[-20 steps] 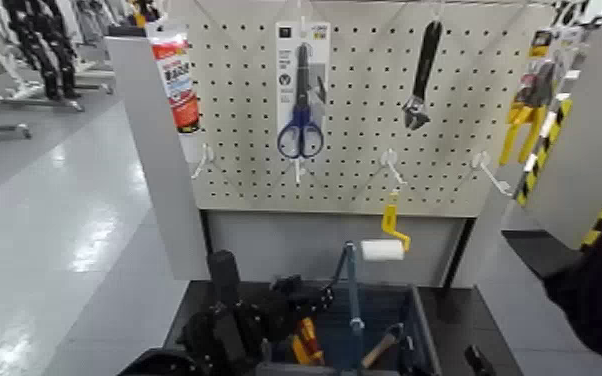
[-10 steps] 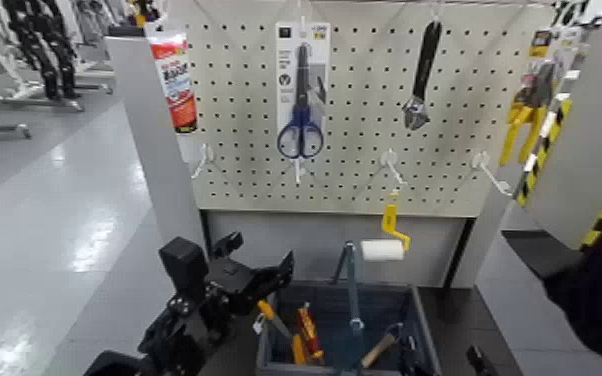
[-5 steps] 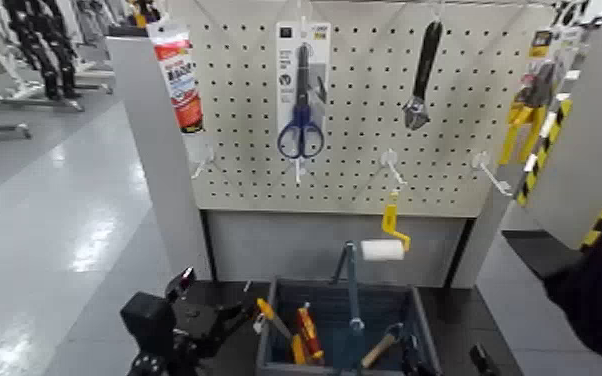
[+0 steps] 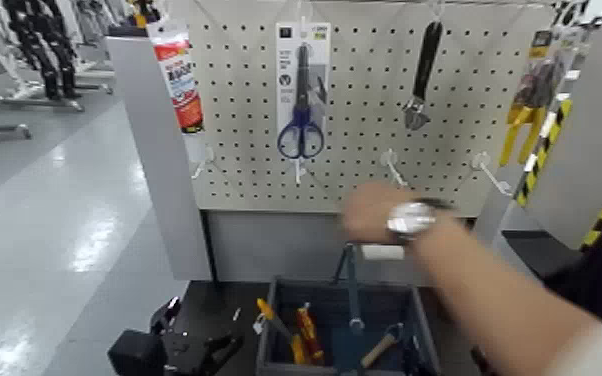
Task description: Put the red screwdriver into the crate.
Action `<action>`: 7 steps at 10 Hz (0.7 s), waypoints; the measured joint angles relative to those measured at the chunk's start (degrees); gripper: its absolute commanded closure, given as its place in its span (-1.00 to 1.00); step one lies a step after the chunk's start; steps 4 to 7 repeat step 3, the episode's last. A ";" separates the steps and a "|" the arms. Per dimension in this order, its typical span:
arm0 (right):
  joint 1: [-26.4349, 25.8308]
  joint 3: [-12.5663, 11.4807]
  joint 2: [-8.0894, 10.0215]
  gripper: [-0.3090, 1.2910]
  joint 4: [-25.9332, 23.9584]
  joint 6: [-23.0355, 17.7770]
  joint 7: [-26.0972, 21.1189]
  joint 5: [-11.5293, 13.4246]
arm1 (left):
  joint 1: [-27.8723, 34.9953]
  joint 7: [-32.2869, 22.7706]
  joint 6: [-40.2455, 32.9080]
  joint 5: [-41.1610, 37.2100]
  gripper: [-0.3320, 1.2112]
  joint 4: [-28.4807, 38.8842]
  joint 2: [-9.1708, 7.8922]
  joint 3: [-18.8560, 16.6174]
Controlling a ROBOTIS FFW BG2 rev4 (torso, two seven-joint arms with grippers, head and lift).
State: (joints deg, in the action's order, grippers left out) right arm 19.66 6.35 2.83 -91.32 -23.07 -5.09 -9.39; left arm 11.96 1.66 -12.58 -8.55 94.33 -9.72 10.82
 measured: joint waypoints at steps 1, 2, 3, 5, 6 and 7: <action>0.02 -0.06 -0.02 -0.45 0.00 0.07 0.00 0.12 | 0.53 -0.35 -0.59 0.27 -0.42 0.12 -0.02 0.17; 0.04 -0.12 -0.02 -0.45 0.00 0.06 0.00 0.28 | 0.76 -0.29 -1.16 0.49 -0.42 0.15 -0.05 0.32; 0.12 -0.23 -0.10 -0.45 0.00 -0.01 -0.03 0.53 | 0.94 -0.26 -1.47 0.66 -0.42 0.23 -0.14 0.42; 0.12 -0.23 -0.10 -0.45 0.00 -0.01 -0.03 0.53 | 0.94 -0.26 -1.47 0.66 -0.42 0.23 -0.14 0.42; 0.12 -0.23 -0.10 -0.45 0.00 -0.01 -0.03 0.53 | 0.94 -0.26 -1.47 0.66 -0.42 0.23 -0.14 0.42; 0.12 -0.23 -0.10 -0.45 0.00 -0.01 -0.03 0.53 | 0.94 -0.26 -1.47 0.66 -0.42 0.23 -0.14 0.42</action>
